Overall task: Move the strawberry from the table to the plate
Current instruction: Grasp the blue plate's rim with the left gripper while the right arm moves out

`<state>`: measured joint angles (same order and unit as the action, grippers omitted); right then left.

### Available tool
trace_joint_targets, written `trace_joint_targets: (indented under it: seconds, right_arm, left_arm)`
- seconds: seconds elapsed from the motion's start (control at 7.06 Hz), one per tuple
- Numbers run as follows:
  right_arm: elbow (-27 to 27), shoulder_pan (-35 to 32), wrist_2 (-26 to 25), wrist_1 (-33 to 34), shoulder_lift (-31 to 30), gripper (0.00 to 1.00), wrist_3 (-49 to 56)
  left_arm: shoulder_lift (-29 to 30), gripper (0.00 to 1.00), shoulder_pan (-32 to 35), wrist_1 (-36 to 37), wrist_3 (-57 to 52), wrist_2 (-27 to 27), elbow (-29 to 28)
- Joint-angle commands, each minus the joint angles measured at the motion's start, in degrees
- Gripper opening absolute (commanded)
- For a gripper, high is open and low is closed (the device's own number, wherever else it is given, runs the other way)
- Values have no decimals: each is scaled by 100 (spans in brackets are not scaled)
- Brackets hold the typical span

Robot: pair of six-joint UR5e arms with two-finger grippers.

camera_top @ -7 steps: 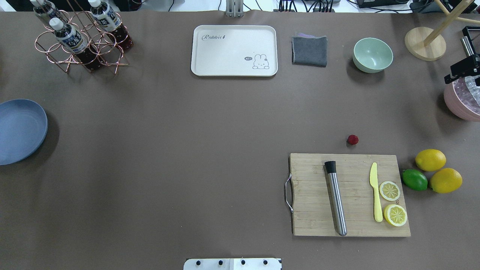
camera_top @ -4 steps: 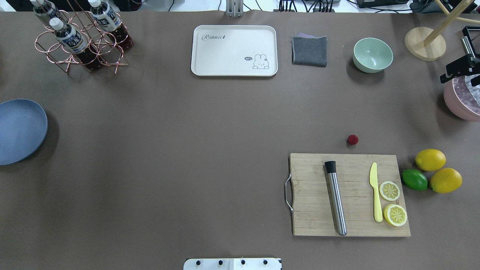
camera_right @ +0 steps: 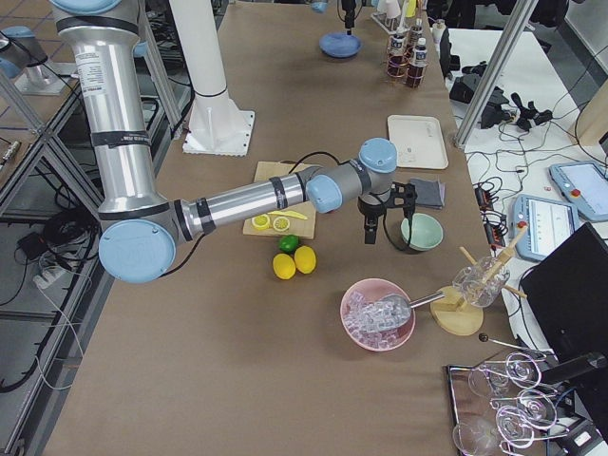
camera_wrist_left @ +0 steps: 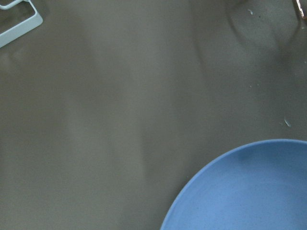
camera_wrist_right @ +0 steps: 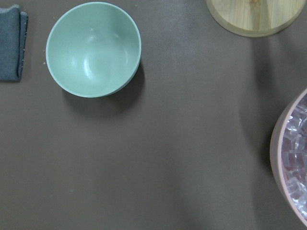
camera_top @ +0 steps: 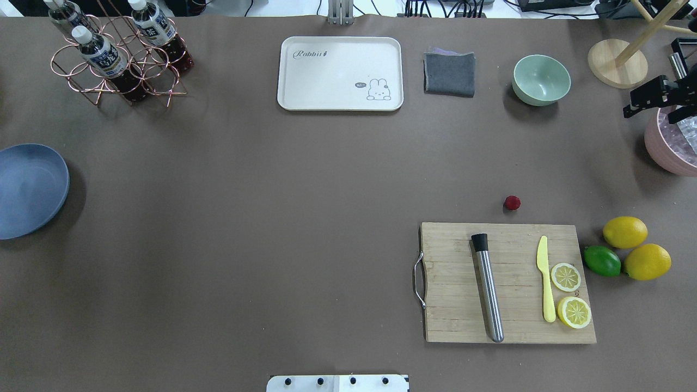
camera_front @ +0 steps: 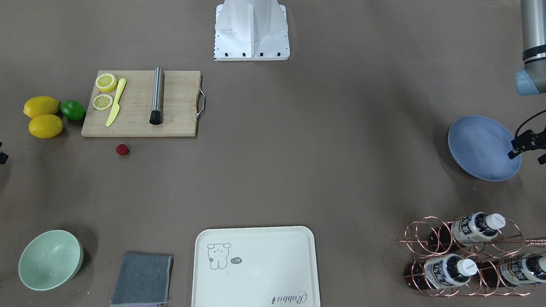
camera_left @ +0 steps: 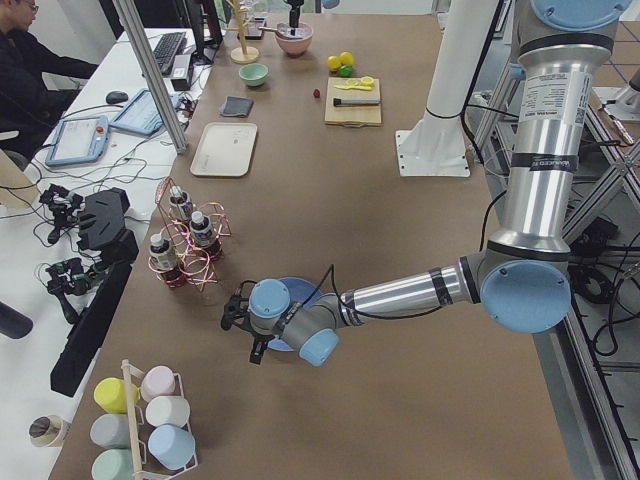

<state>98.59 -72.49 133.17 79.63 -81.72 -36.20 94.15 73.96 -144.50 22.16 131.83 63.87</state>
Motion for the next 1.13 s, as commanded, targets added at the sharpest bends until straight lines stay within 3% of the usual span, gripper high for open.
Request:
trace_joint_targets:
  seconds: [0.0,0.14,0.28,0.42,0.85,0.99]
  right_arm:
    - [11,69,-98,0,94,100,-159]
    - [20,78,-98,0,94,100,-168]
    - [20,78,-98,0,94,100,-169]
    - [20,78,-107,0,94,100,-169]
    - [28,78,-160,0,94,100,-169]
    - [37,78,-160,0,94,100,-229]
  left_arm:
    - [-55,97,-22,-254,-1,36,-191]
    - [-64,87,-22,-254,-1,54,-191]
    - [-64,50,-22,-254,7,54,-191]
    - [-64,32,-31,-254,-1,63,-191]
    - [-64,31,-206,-298,7,142,-191]
    - [-64,22,-207,-298,7,142,-191]
